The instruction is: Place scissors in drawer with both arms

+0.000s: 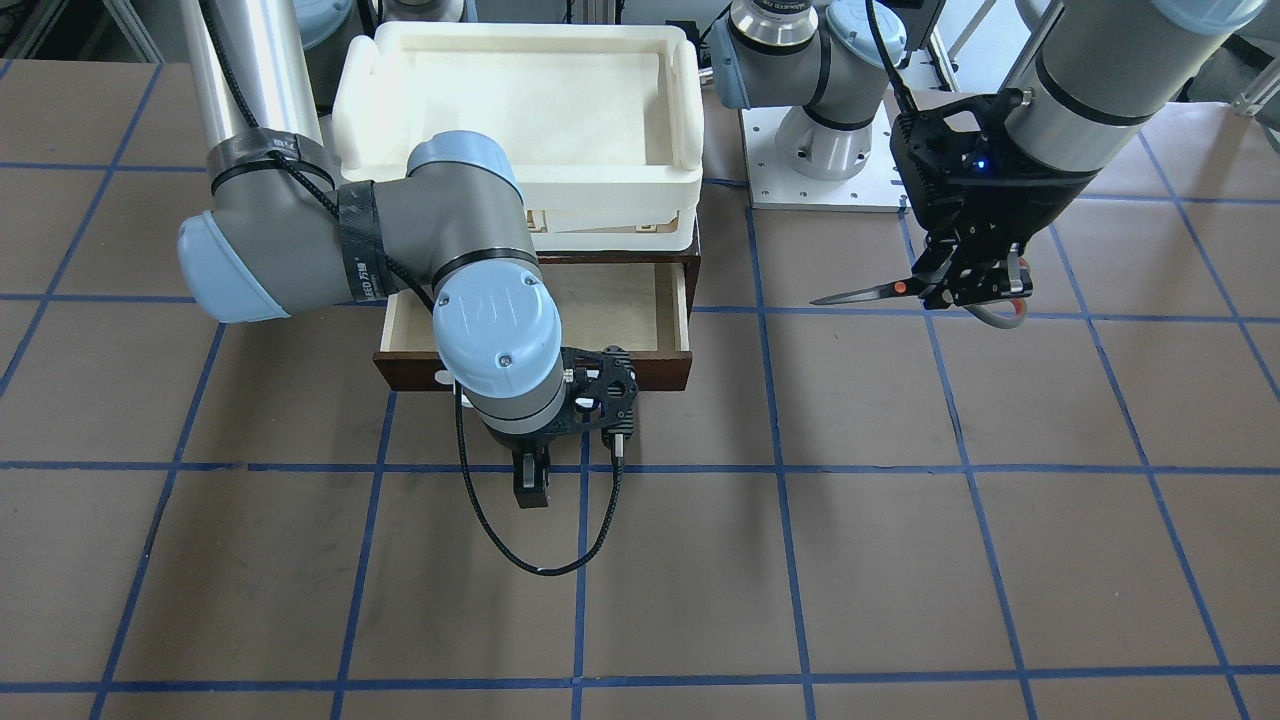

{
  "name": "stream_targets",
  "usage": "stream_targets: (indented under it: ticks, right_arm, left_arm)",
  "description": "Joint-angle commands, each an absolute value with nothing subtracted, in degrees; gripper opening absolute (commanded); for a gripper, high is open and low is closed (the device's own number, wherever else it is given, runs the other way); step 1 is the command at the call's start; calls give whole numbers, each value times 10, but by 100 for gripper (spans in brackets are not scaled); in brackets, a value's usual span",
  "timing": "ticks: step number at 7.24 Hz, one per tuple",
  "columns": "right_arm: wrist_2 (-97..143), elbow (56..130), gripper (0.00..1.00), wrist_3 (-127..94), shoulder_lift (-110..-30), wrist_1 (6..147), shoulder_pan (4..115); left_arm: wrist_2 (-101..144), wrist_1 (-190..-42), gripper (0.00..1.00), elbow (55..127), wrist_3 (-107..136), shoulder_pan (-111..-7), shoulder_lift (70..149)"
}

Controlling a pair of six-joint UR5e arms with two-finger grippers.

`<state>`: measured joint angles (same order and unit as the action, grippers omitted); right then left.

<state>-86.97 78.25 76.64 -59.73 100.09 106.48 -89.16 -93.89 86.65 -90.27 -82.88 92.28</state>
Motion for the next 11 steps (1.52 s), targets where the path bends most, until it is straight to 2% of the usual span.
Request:
stream_targets:
  ticks: [1,7,11]
  right_arm:
    - [-869,762,100,773,-576,1003,1063]
    - [-870,713,100,811,-567,1002,1049]
    - [-869,705,100,829,-555,1005,1045]
  left_arm:
    - [-889,-938,0,867,-903,-829,923]
    - [-887,-936,0,867,-903,-829,925]
    - [-885,-936,0,867,-902,-830,926]
